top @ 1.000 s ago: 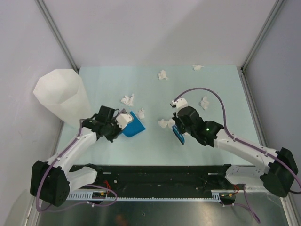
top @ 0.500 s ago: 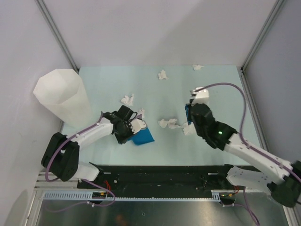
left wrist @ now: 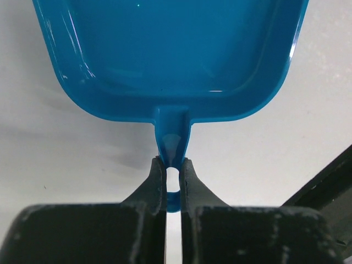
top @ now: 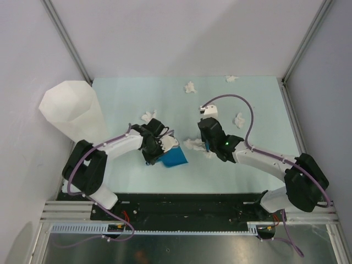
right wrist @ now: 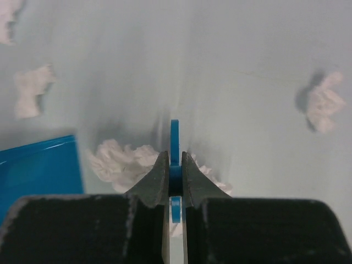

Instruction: Sweep away the paper scraps from the table

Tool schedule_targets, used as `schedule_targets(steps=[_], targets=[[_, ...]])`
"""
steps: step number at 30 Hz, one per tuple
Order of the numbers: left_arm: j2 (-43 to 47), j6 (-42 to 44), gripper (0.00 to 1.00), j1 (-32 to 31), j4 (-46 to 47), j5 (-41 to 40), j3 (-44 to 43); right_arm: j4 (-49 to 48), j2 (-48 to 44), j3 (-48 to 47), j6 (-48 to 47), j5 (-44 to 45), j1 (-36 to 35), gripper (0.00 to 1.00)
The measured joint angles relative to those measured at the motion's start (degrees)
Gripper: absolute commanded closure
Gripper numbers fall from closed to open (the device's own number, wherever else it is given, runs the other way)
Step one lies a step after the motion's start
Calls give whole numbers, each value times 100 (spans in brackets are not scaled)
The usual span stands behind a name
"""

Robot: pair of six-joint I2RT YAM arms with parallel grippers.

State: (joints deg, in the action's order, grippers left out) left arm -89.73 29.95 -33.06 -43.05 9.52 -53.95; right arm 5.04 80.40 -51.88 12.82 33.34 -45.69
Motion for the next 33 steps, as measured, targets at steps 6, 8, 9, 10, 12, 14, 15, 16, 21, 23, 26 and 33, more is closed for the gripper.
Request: schedule_targets(steps=[6,8,9,10,12,14,15,16,21,23,26,33], targets=[[-422,-2,77,2,37,149,-315,-450,426,-179,-66,-295,-306,100],[-466,-9,61,2,61,188,-330,-501,511,-238,-85,-328,-306,100],[-470,-4,58,2,57,208,-330,-503,535,-260,-90,-328,-306,100],[-472,7,54,7,52,225,-330,-498,549,-280,-92,-328,-306,100],[-472,9,46,22,52,251,-328,-494,555,-313,-103,-326,-306,100],[-472,11,41,44,52,262,-326,-494,555,-332,-136,-326,-304,100],[-470,7,41,63,61,267,-317,-496,553,-337,-184,-326,-306,100],[-466,7,40,90,66,267,-299,-496,549,-337,-234,-326,-308,100],[-339,20,37,273,96,273,-46,-579,533,-339,-562,-382,-332,100],[-304,48,39,310,81,299,37,-688,533,-341,-693,-455,-332,100],[-306,103,53,319,92,424,55,-870,542,-343,-807,-638,-306,100],[-385,205,100,319,155,850,39,-1172,846,-411,-997,-1198,-374,100]])
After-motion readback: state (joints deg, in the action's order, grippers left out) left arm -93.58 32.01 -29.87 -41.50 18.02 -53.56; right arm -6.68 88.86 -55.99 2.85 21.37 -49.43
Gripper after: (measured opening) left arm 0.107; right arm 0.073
